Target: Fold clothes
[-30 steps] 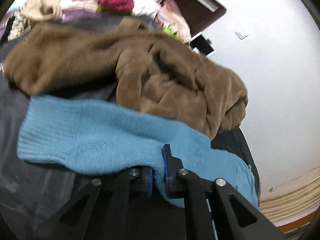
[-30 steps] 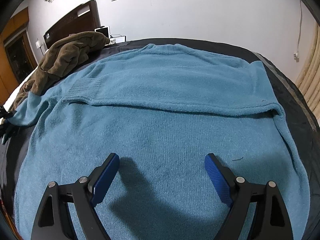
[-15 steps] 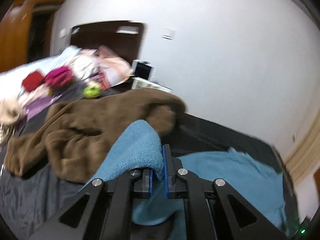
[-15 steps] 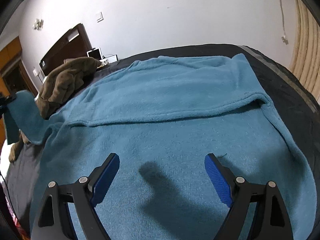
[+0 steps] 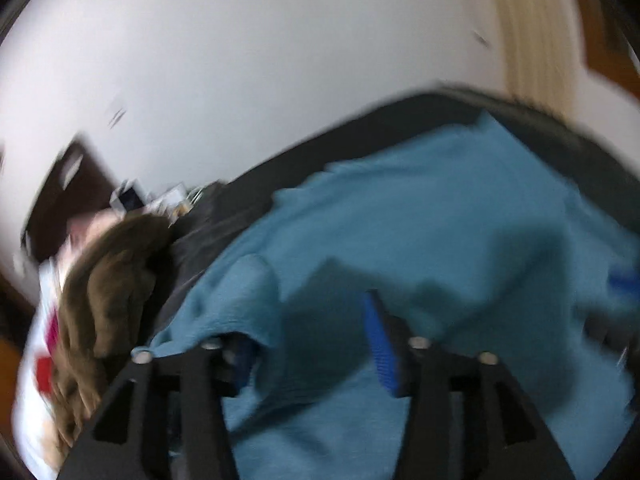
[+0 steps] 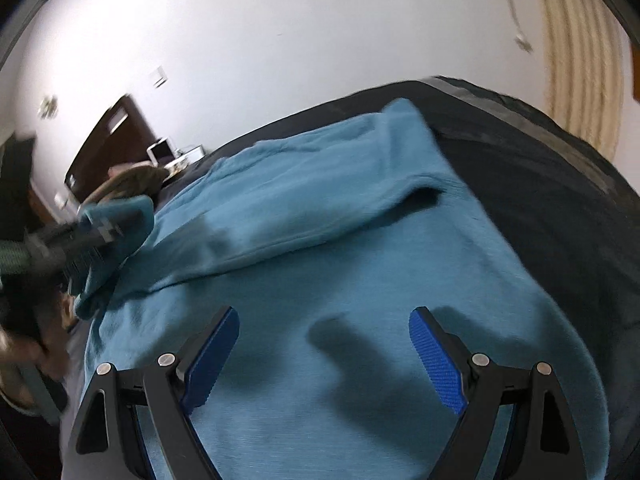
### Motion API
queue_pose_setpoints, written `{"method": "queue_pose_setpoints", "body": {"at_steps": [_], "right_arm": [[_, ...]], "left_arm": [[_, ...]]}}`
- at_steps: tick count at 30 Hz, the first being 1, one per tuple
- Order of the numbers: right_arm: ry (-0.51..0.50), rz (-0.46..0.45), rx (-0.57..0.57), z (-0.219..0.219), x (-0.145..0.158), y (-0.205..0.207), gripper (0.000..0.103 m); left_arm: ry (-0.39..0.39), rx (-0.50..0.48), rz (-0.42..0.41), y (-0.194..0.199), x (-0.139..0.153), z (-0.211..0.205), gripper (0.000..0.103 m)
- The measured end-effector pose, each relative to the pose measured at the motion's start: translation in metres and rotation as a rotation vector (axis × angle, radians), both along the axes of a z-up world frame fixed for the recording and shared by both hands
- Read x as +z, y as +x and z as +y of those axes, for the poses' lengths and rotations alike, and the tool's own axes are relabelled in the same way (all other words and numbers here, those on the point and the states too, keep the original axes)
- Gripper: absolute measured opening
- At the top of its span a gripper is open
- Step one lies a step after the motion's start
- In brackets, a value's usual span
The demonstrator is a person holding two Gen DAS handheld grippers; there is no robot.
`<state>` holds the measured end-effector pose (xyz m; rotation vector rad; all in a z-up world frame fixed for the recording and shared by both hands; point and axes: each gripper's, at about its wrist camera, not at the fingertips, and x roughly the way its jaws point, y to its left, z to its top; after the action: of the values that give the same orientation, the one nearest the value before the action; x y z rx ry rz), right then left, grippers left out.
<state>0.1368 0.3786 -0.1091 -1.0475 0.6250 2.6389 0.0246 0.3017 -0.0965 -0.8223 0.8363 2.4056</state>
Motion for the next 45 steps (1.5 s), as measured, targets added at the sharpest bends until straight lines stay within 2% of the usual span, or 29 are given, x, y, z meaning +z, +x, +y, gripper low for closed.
{"method": "queue_pose_setpoints", "body": {"at_steps": [1, 4, 9, 14, 17, 22, 23, 25, 27, 30, 33, 37, 40, 42, 45], "right_arm": [[-0.007, 0.003, -0.013, 0.005, 0.000, 0.003, 0.089], [-0.026, 0.012, -0.054, 0.020, 0.001, 0.012, 0.089], [-0.037, 0.021, -0.085, 0.035, 0.003, 0.019, 0.089], [-0.043, 0.063, 0.026, 0.022, 0.010, 0.012, 0.089], [-0.068, 0.087, 0.101, 0.018, 0.019, 0.005, 0.089], [-0.037, 0.097, 0.110, 0.010, 0.034, -0.002, 0.089], [-0.045, 0.105, 0.130, 0.007, 0.036, -0.003, 0.089], [-0.082, 0.123, 0.197, -0.001, 0.039, -0.009, 0.089], [-0.109, 0.137, 0.284, -0.013, 0.042, -0.015, 0.089], [-0.037, 0.131, 0.381, -0.040, 0.051, -0.028, 0.089], [-0.003, 0.121, 0.451, -0.062, 0.056, -0.041, 0.089], [0.047, 0.082, 0.536, -0.090, 0.051, -0.060, 0.089], [0.167, 0.025, 0.619, -0.122, 0.045, -0.073, 0.089], [0.267, -0.013, 0.673, -0.147, 0.039, -0.081, 0.089], [0.438, -0.093, 0.693, -0.179, 0.022, -0.099, 0.089]], "left_arm": [[-0.027, -0.044, 0.010, 0.010, -0.006, 0.008, 0.068], [-0.073, -0.182, 0.022, 0.040, -0.018, 0.022, 0.072], [-0.088, -0.276, 0.051, 0.061, -0.023, 0.016, 0.078], [-0.101, -0.316, 0.109, 0.072, -0.023, -0.002, 0.078], [-0.139, -0.407, 0.161, 0.099, -0.028, -0.013, 0.078], [-0.233, -0.596, 0.254, 0.148, -0.042, -0.029, 0.081], [-0.258, -0.621, 0.279, 0.156, -0.046, -0.031, 0.080], [-0.252, -0.632, 0.300, 0.162, -0.044, -0.035, 0.081], [-0.222, -0.640, 0.267, 0.163, -0.038, -0.043, 0.081], [-0.137, -0.598, 0.223, 0.158, -0.022, -0.064, 0.081], [0.005, -0.516, 0.169, 0.143, 0.004, -0.098, 0.081], [0.232, -0.347, 0.063, 0.098, 0.037, -0.149, 0.081], [0.381, -0.216, -0.040, 0.053, 0.050, -0.180, 0.081], [0.440, -0.120, -0.080, 0.027, 0.051, -0.193, 0.081], [0.496, -0.038, -0.118, 0.008, 0.046, -0.207, 0.081]]}}
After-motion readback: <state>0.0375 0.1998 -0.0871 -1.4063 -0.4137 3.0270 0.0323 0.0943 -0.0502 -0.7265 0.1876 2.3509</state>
